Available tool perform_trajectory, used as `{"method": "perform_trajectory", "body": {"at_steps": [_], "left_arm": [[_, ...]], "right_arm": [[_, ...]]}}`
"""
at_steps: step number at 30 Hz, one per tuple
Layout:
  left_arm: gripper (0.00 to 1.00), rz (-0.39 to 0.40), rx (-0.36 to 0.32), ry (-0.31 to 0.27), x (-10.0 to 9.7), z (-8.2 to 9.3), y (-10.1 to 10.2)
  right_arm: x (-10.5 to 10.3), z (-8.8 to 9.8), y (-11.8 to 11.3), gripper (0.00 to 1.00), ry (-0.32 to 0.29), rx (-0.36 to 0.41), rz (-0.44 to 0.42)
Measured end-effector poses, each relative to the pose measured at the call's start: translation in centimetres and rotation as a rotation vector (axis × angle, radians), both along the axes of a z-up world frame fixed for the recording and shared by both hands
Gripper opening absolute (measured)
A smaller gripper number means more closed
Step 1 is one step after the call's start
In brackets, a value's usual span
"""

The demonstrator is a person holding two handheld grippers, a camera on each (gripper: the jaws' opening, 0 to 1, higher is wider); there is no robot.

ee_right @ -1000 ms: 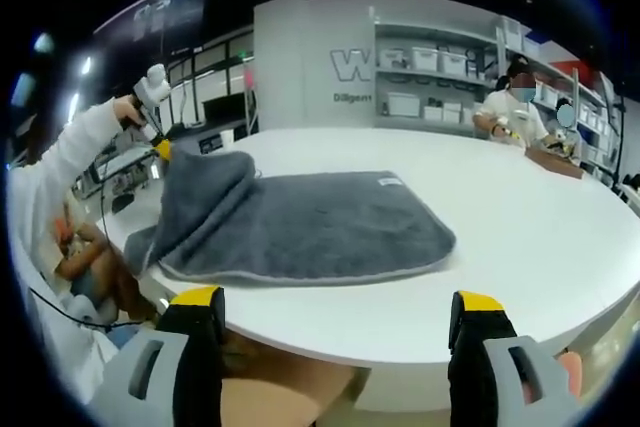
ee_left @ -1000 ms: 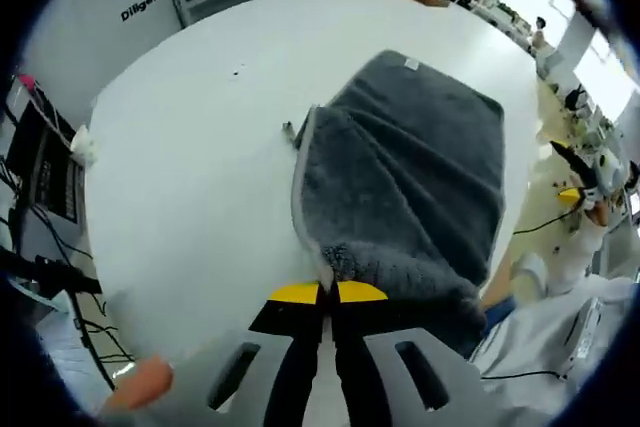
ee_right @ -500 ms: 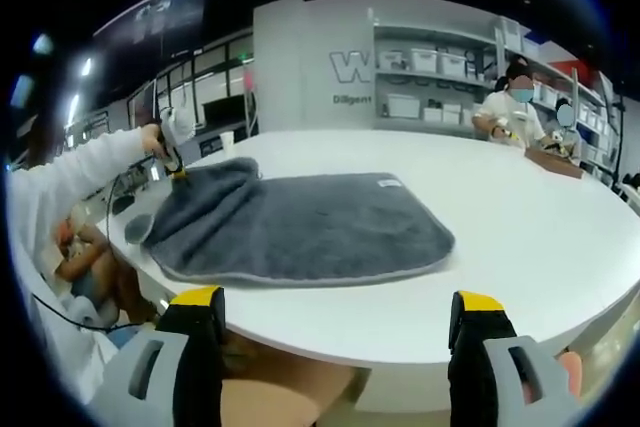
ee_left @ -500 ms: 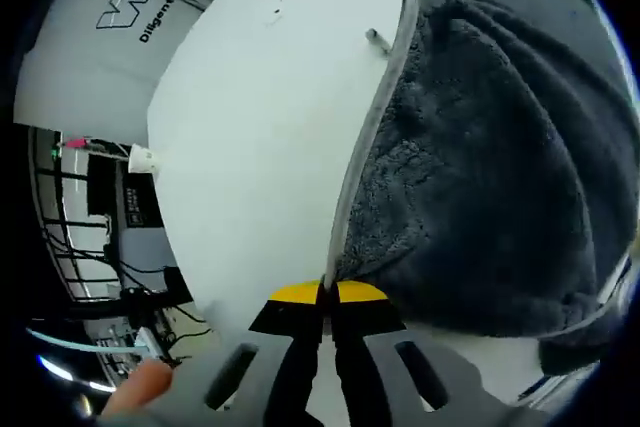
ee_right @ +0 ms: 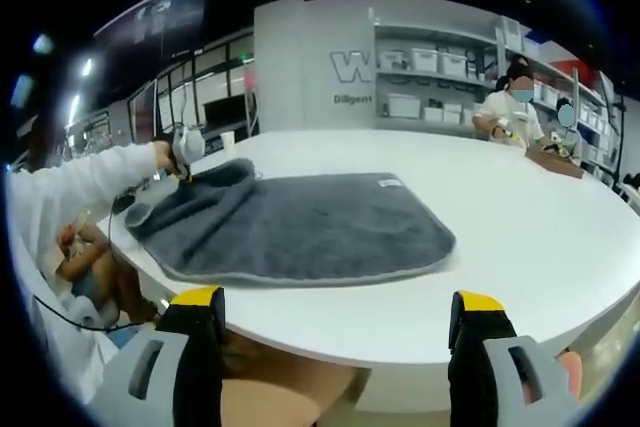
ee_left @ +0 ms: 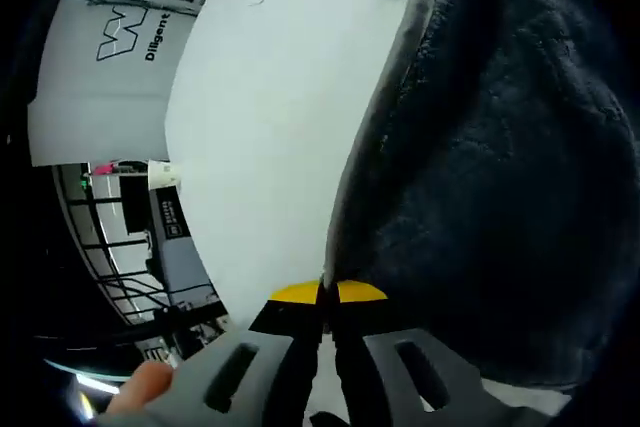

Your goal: Open the folded towel by lifting each exposed corner and separating the folded layers until the towel lies flat within the target outline without major curled edges

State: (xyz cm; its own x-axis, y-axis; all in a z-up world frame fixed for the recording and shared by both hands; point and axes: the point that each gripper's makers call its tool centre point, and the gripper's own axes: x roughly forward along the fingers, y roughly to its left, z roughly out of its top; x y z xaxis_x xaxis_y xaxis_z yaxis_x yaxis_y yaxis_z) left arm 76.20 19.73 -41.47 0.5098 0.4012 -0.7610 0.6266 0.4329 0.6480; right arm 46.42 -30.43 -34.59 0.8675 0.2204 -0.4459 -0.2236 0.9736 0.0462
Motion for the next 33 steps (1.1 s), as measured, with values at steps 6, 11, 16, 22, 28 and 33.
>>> {"method": "perform_trajectory", "body": {"at_steps": [6, 11, 16, 22, 28, 33], "left_arm": [[0.03, -0.004, 0.015, -0.015, 0.9, -0.8, 0.9], [0.03, 0.006, 0.015, -0.046, 1.9, -0.8, 1.9], [0.03, -0.014, 0.034, -0.064, 2.6, -0.9, 2.5], [0.03, -0.028, 0.053, -0.089, 3.1, -0.9, 3.0], [0.03, -0.051, 0.09, -0.121, 4.0, -0.8, 3.4], [0.03, -0.095, 0.138, -0.168, 5.1, -0.6, 3.9]], "right_arm": [[0.0, -0.1, 0.0, 0.93, 0.002, 0.0, 0.0], [0.0, -0.1, -0.1, 0.93, 0.004, 0.001, -0.003], [0.0, -0.1, -0.1, 0.93, 0.005, 0.001, -0.003], [0.1, -0.2, -0.2, 0.93, 0.008, 0.001, -0.004], [0.0, -0.1, -0.3, 0.93, 0.005, 0.002, -0.005], [0.0, -0.1, -0.3, 0.93, 0.002, 0.003, -0.008]]}}
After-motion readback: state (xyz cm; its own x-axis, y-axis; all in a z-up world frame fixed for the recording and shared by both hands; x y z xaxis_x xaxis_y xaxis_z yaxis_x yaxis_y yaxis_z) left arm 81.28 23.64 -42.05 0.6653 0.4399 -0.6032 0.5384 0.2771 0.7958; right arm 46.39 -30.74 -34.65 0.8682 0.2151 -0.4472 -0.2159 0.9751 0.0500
